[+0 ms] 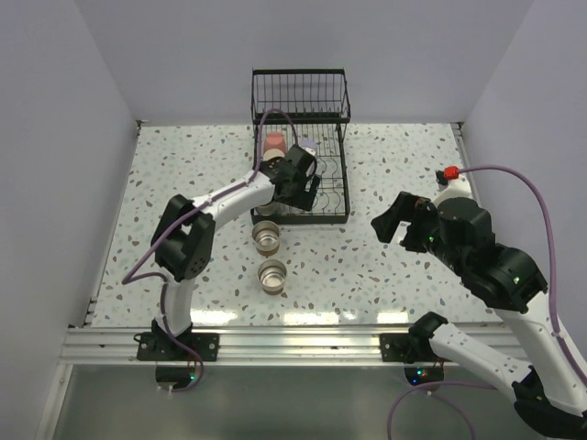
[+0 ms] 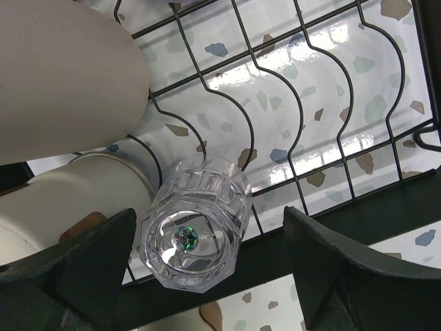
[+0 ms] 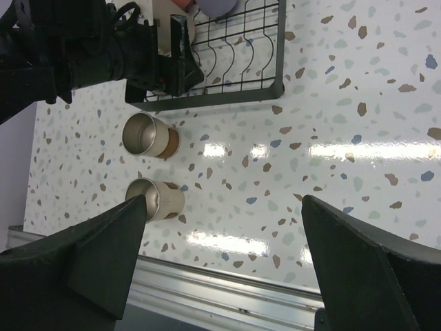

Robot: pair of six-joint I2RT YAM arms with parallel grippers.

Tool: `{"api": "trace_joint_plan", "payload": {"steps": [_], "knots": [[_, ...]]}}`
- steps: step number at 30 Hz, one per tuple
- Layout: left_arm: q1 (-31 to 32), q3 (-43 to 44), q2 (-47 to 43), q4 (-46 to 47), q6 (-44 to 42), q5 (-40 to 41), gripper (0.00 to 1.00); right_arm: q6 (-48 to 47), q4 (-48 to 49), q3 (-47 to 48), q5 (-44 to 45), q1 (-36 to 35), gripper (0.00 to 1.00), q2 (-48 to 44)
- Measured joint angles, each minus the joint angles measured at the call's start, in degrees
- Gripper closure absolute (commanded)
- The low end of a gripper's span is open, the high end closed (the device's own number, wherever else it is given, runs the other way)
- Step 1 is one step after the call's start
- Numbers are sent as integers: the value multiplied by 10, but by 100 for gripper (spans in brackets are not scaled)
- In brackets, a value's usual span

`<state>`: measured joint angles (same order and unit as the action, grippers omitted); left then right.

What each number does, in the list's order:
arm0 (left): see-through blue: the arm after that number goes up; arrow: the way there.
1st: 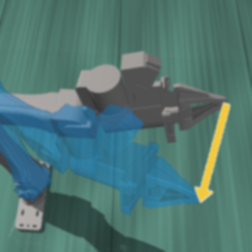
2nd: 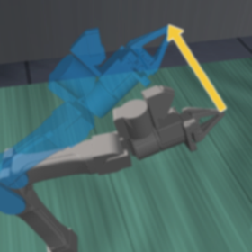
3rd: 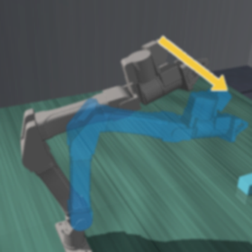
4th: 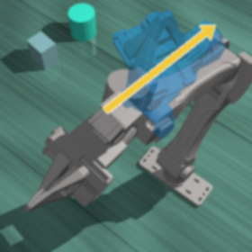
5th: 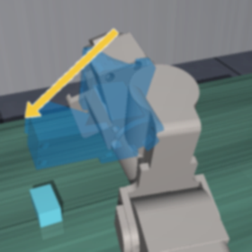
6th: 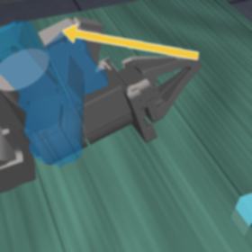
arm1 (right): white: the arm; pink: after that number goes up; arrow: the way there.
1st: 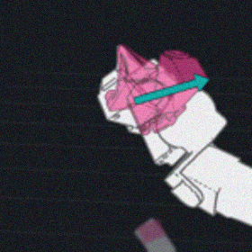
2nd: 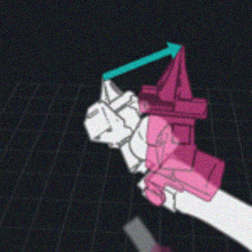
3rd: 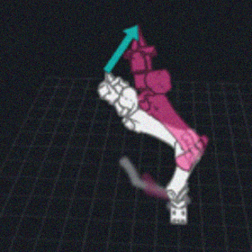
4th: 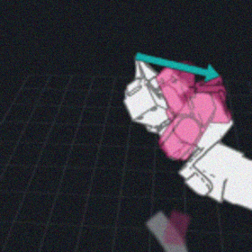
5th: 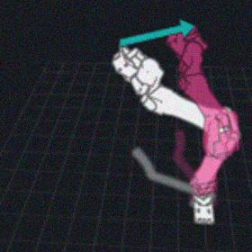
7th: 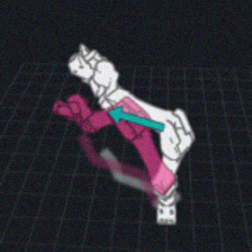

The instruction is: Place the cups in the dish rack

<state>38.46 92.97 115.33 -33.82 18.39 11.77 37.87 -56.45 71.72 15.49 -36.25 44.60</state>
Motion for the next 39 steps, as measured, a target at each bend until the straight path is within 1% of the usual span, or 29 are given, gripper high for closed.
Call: {"api": "trace_joint_plan", "payload": {"steps": [6, 12, 16, 20, 24, 27, 29, 31, 33, 39], "knots": [[3, 3, -12, -6, 0, 5, 8, -2, 1, 0, -7, 0, 4, 1], [3, 47, -37, -23, 5, 7, 7, -15, 7, -1, -30, 0, 6, 11], [3, 70, -76, -28, 14, 7, 5, -32, 23, -2, -71, 0, 5, 26], [3, 67, -148, -30, 26, 10, 0, -43, 47, -5, -131, -5, 5, 69], [-8, 15, -257, -23, 38, 15, 0, -50, 62, -5, -167, -57, 7, 165], [-52, -59, -343, -16, 49, 4, 0, -54, 80, -9, -186, -103, 12, 248], [-92, -103, -384, -19, 53, -2, 0, -55, 94, -18, -202, -122, 16, 283], [-129, -144, -416, -22, 61, -1, 0, -56, 110, -29, -221, -133, 22, 308], [-141, -177, -439, -28, 62, -2, 0, -54, 128, -40, -236, -135, 27, 329], [-140, -243, -493, -49, 71, -5, 0, -42, 185, -58, -274, -144, 30, 396]]}}
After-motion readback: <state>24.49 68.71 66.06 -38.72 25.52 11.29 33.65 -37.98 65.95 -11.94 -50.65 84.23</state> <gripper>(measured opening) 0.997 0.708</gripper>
